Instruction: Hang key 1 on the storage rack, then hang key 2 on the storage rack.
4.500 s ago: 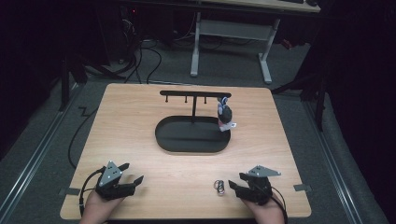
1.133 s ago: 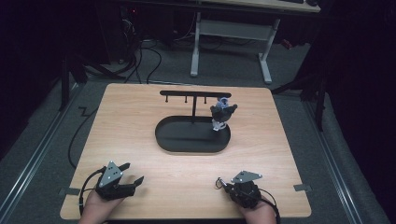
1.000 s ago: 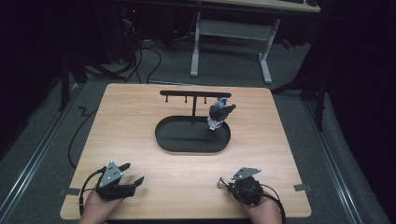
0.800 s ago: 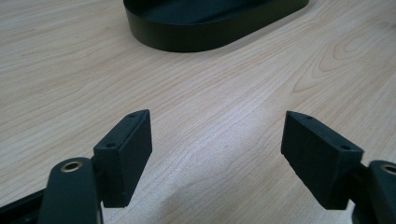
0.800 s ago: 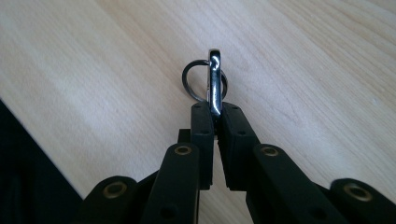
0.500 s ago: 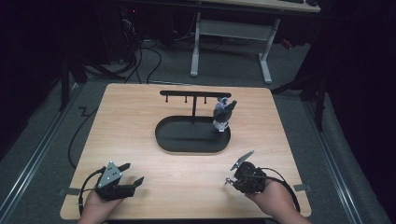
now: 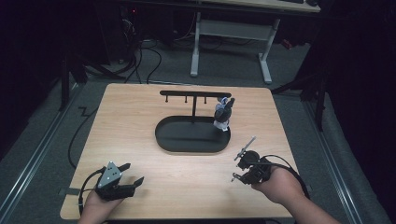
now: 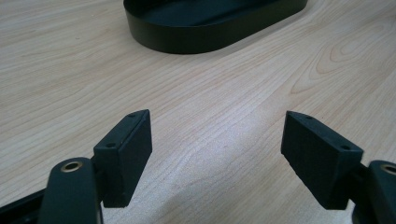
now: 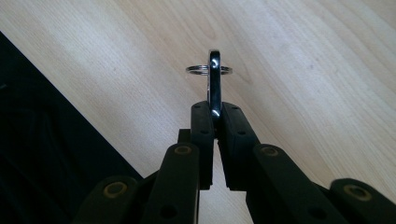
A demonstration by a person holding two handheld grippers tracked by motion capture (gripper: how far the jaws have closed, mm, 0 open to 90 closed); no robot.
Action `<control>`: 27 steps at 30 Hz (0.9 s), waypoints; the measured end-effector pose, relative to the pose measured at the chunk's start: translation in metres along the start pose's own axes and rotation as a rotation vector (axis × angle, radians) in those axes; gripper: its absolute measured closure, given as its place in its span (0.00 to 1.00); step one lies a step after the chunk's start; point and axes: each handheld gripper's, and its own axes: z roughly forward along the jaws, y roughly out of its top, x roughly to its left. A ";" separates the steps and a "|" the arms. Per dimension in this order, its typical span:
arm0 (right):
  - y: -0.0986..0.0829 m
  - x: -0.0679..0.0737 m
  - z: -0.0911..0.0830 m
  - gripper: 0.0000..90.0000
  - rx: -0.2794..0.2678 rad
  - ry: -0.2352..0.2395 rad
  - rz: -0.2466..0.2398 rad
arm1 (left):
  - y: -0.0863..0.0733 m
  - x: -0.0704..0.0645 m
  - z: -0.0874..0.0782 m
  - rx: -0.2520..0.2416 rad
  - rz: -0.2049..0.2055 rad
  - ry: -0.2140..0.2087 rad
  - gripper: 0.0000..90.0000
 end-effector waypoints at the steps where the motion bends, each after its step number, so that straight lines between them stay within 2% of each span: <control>1: 0.000 -0.001 -0.002 0.95 -0.005 -0.001 0.004 | 0.000 0.000 0.000 -0.001 0.000 0.001 0.28; 10: 0.004 -0.010 -0.023 0.95 -0.024 -0.012 0.051 | 0.000 -0.001 -0.001 -0.002 0.000 0.002 0.28; 16: 0.012 -0.014 -0.034 0.95 -0.041 -0.027 0.056 | 0.000 -0.001 -0.001 -0.002 -0.003 0.003 0.28; 26: 0.026 -0.019 -0.045 0.95 -0.077 -0.027 0.056 | 0.000 0.000 -0.002 -0.002 0.000 0.001 0.28; 27: 0.027 -0.019 -0.046 0.95 -0.075 -0.023 0.068 | 0.000 0.000 -0.002 -0.003 -0.001 0.001 0.28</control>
